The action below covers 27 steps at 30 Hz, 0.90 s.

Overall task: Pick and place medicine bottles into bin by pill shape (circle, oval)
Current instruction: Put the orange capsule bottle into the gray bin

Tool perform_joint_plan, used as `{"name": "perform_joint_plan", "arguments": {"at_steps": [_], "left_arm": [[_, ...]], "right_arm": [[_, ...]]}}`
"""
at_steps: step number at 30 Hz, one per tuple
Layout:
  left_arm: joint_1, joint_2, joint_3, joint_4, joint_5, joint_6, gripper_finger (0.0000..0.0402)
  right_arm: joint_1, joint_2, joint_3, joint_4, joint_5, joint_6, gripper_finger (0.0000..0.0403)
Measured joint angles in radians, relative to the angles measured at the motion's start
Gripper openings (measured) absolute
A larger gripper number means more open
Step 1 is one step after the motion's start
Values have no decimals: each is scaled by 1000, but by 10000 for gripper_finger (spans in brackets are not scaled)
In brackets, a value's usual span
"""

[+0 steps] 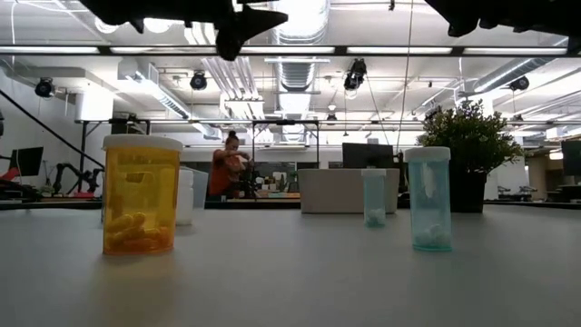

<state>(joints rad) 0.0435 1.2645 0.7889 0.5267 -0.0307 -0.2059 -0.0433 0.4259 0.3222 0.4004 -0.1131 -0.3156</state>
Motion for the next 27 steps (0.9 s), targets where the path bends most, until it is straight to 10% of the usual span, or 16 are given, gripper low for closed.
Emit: {"name": "perform_joint_plan", "arguments": {"at_steps": [27], "left_arm": [[-64, 283, 676, -1147, 39, -43, 176]], "right_arm": [[0, 0, 0, 0, 1, -22, 233]]}}
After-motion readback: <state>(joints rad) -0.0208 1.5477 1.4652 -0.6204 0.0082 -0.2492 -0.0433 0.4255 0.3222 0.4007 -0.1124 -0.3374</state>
